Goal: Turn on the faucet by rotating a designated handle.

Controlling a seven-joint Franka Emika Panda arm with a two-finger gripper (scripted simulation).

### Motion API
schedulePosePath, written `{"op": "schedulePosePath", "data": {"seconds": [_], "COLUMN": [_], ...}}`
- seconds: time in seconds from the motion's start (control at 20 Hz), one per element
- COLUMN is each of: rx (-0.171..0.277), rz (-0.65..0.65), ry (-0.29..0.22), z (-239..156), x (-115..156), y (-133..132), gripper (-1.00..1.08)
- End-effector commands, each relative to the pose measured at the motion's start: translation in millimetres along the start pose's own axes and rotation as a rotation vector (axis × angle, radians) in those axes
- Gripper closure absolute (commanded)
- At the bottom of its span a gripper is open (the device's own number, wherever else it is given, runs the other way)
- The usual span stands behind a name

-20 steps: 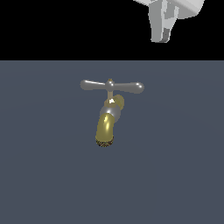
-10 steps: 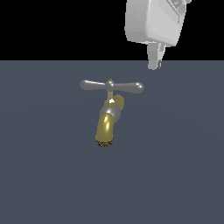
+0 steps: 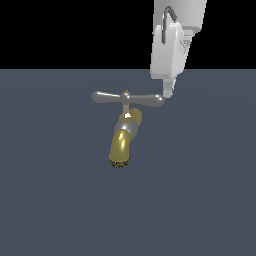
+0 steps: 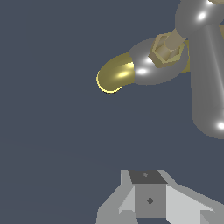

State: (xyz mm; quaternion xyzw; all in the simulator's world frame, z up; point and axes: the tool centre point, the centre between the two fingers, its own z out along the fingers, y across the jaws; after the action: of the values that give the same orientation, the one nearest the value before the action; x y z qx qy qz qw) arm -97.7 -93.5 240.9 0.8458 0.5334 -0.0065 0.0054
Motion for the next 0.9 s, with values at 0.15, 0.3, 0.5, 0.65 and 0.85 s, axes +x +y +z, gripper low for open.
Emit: {"op": "schedulePosePath", "data": {"seconds": [0.15, 0.3, 0.5, 0.65, 0.85], "rx": [-0.001, -0.001, -0.001, 0.000, 0.000], "rz": [-0.099, -0.139, -0.181, -0.202, -0.216], "ry": [0.007, 0.010, 0.013, 0.015, 0.017], "z": [19.5, 27.3, 35.3, 39.2, 41.7], "x": [11.1, 16.4, 22.3, 25.4, 27.7], "y": [15.3, 21.1, 26.7, 29.5, 31.2], "gripper": [1.08, 1.08, 1.08, 1.08, 1.08]}}
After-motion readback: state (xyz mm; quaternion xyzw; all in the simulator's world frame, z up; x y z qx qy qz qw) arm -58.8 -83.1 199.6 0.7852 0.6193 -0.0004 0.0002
